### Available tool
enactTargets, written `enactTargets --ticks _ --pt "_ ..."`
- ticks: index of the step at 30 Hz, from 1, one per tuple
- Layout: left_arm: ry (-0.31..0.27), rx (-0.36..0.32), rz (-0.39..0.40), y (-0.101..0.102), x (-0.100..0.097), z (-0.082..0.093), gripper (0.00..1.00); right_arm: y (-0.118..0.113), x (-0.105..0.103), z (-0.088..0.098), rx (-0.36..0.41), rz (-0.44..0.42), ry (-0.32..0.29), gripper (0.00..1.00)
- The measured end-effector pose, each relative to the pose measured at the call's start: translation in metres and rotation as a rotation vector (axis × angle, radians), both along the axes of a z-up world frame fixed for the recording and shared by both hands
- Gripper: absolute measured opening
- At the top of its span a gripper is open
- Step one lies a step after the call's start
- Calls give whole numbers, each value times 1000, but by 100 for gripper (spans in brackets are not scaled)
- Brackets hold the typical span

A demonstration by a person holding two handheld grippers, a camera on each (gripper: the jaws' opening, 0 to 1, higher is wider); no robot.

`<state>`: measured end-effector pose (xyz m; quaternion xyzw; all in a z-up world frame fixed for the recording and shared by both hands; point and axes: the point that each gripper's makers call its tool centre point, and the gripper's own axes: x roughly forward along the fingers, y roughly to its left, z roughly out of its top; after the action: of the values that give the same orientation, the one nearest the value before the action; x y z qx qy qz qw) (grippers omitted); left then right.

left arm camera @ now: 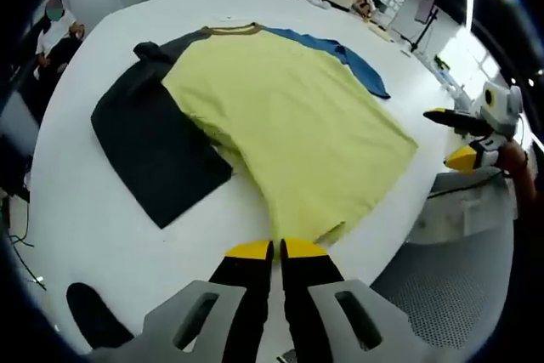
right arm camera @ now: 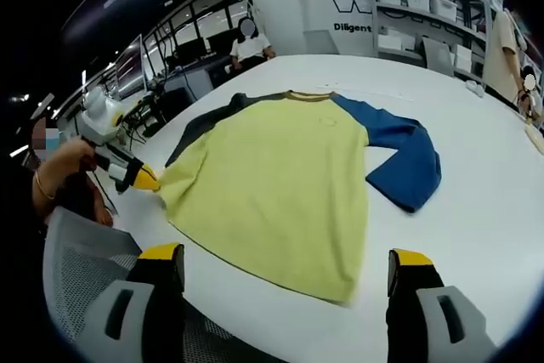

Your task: Fold the garment on the visible template until the final outline fits inside the template.

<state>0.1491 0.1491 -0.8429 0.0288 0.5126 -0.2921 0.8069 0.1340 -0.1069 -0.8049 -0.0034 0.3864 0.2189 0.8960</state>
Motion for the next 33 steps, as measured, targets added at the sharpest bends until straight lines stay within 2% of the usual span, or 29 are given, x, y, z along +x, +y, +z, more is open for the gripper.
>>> enactTargets --ticks 4,13,20,33 --pt "24 19 43 17 -8 -2 3 0 1 1 -2 4 -3 99" --pt "58 30 136 41 -10 -11 3 -2 1 2 -7 5 -1 99" --pt "92 20 153 38 -16 -19 3 -6 1 1 -12 -4 3 99" --pt "79 34 152 38 -17 -22 3 -12 2 3 -14 -16 -6 99"
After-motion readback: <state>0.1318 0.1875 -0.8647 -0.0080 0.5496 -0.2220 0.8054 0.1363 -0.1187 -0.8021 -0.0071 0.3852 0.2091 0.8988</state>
